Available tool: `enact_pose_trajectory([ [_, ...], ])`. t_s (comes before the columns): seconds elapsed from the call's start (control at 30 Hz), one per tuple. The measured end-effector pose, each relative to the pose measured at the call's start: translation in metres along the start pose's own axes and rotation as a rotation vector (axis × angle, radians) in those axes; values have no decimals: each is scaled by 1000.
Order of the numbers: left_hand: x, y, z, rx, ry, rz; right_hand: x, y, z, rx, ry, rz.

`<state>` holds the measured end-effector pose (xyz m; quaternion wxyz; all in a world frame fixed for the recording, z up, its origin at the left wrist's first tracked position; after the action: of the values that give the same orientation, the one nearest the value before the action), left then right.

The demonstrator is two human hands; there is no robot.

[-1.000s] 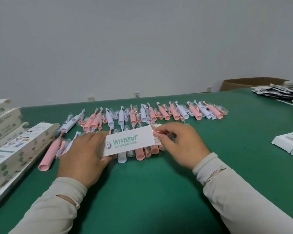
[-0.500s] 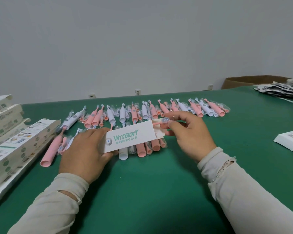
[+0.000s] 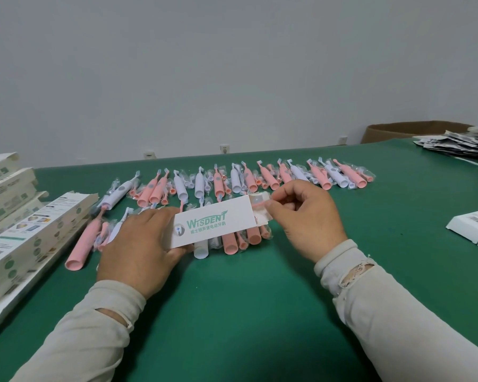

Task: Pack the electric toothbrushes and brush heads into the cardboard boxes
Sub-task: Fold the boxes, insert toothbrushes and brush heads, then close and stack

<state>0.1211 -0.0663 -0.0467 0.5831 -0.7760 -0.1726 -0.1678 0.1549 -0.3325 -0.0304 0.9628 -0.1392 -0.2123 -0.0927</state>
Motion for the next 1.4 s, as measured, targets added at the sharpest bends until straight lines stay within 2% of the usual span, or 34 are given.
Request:
enact_pose_trajectory([
  [0.13,0,0,-1,5,6,-10,-3,7,3,-48,-12,53],
  [0.33,0,0,-1,11,12,-11,-4,8,4,127,61,107],
  [0.43,0,-2,-2,17,9,-10,-8,18,5,324,152,274],
  [0.57,-2,1,-7,-8,71,18,-25,35,4,579,352,659],
  [0.63,-3,3,-9,-14,90,27,-35,38,5,599,391,798],
  [0.7,-2,4,-8,0,85,20,-33,31,4,580,379,842],
  [0.77,-1,4,-4,6,56,10,-15,11,0,572,342,728],
  [0.8,0,3,-1,5,31,2,0,-5,-6,578,337,580],
  [0.87,1,0,5,30,-21,-11,26,-47,-31,470,345,154],
  [0.93,1,0,7,62,-45,-18,35,-83,-52,-23,286,-211],
  [0.97,1,-1,7,69,-45,-22,35,-87,-57,-260,244,-259],
  [1.0,0,-1,5,68,-40,-24,36,-81,-63,-413,201,-206],
  [1.13,-1,1,0,43,-25,-10,28,-28,-86,-787,170,322],
  [1.17,-1,0,0,40,-29,-10,27,-22,-86,-866,183,368],
  [1.33,-1,-1,1,40,-39,-8,36,-35,-76,-909,256,163],
  [1.4,0,-1,1,41,-39,-6,39,-40,-75,-893,274,135],
])
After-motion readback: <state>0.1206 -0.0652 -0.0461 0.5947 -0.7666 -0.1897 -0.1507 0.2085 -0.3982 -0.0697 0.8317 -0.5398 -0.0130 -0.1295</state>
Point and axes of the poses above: each hand's wrist, its own x-axis towards the middle knuckle, its own y-axis out of the palm, z = x × y, the point moved 7 cm from there along x, towards the middle knuckle, and after that the axes turned 1 degree about -z, right-handed, at the moved point
